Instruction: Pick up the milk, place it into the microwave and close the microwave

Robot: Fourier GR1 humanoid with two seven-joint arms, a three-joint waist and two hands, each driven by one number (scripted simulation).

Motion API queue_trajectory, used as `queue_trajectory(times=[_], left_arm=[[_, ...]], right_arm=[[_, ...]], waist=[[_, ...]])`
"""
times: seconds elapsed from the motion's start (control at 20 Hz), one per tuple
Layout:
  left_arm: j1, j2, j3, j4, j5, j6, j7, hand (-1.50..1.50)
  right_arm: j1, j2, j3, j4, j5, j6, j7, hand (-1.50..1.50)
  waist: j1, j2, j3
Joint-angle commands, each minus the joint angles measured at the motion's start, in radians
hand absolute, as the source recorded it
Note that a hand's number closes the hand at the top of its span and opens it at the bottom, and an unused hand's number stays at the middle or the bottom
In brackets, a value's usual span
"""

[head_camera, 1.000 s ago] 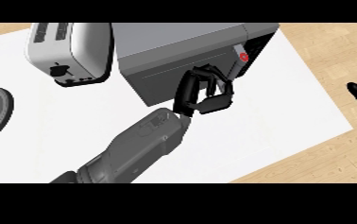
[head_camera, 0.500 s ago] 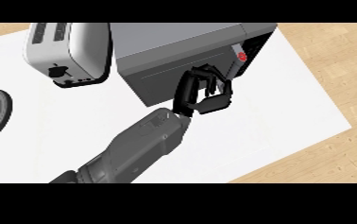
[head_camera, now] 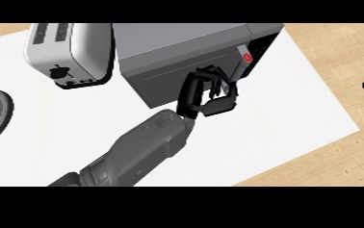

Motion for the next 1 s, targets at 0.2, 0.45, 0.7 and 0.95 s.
queue_trajectory(times=[0.2, 0.45, 0.7, 0.95], left_arm=[[-0.102, 0.001, 0.049, 0.085, 0.041, -0.018, 0.002, 1.5], [-0.098, 0.001, 0.032, 0.091, 0.054, -0.012, -0.023, 1.5], [-0.095, 0.001, 0.023, 0.096, 0.077, -0.013, -0.037, 1.5], [-0.121, 0.001, -0.039, 0.132, 0.055, -0.001, -0.014, 1.5]], right_arm=[[-0.011, -0.026, -0.001, 0.015, -0.055, 0.018, 0.021, -1.5], [-0.025, -0.05, -0.022, 0.016, -0.079, 0.022, 0.028, -1.5], [-0.029, -0.073, -0.026, 0.013, -0.09, 0.042, 0.037, -1.5], [-0.045, -0.077, -0.027, 0.023, -0.144, 0.059, 0.033, -1.5]], waist=[[-0.003, 0.01, -0.001], [-0.014, 0.01, -0.001], [-0.015, 0.009, -0.001], [-0.024, 0.009, 0.005]])
